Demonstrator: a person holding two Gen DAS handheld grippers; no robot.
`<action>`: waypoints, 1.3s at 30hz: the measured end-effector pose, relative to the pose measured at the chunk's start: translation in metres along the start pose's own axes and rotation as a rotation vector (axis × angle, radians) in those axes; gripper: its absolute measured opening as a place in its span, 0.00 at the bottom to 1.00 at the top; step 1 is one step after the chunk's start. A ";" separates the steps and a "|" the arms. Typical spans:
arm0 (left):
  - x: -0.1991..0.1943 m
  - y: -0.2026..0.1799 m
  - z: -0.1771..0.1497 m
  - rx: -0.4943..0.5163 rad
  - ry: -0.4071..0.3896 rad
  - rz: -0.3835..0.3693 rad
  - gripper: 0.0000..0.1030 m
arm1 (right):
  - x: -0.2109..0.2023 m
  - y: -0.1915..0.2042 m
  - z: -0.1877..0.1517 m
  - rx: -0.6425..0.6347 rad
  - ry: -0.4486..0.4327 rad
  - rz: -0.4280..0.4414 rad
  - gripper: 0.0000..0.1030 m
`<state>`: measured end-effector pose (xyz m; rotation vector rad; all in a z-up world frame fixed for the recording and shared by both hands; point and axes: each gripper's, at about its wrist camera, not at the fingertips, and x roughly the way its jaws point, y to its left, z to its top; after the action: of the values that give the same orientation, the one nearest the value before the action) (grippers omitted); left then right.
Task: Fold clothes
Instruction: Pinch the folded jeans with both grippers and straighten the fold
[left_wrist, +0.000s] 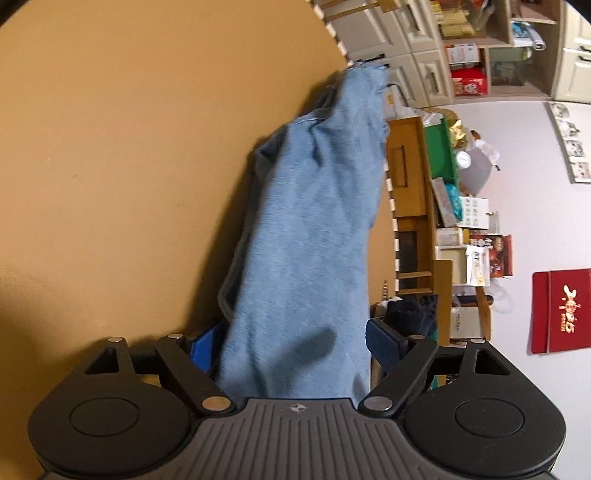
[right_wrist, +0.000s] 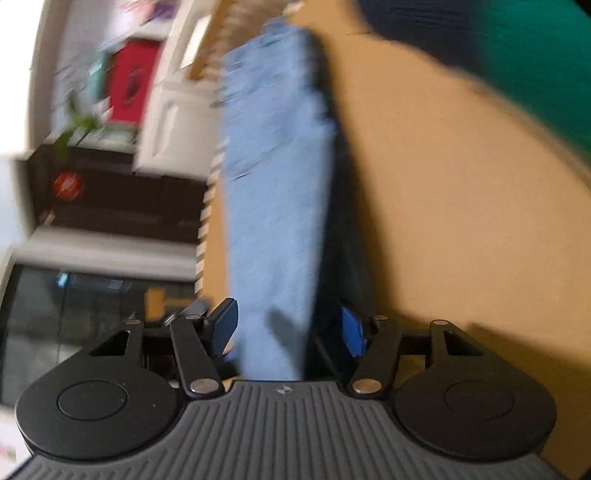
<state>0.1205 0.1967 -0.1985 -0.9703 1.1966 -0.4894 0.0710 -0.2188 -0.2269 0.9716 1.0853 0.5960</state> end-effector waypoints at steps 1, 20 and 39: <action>-0.001 -0.003 -0.001 0.007 -0.002 -0.004 0.81 | -0.001 0.012 -0.002 -0.071 -0.007 -0.010 0.70; -0.022 -0.020 -0.003 0.090 -0.005 0.037 0.38 | 0.013 -0.008 0.002 -0.182 0.071 0.062 0.15; -0.085 -0.018 -0.077 0.368 -0.034 -0.151 0.11 | -0.047 0.039 -0.048 -0.370 0.075 -0.028 0.13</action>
<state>0.0233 0.2240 -0.1403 -0.7498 0.9632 -0.7798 0.0107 -0.2209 -0.1783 0.6159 1.0076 0.7826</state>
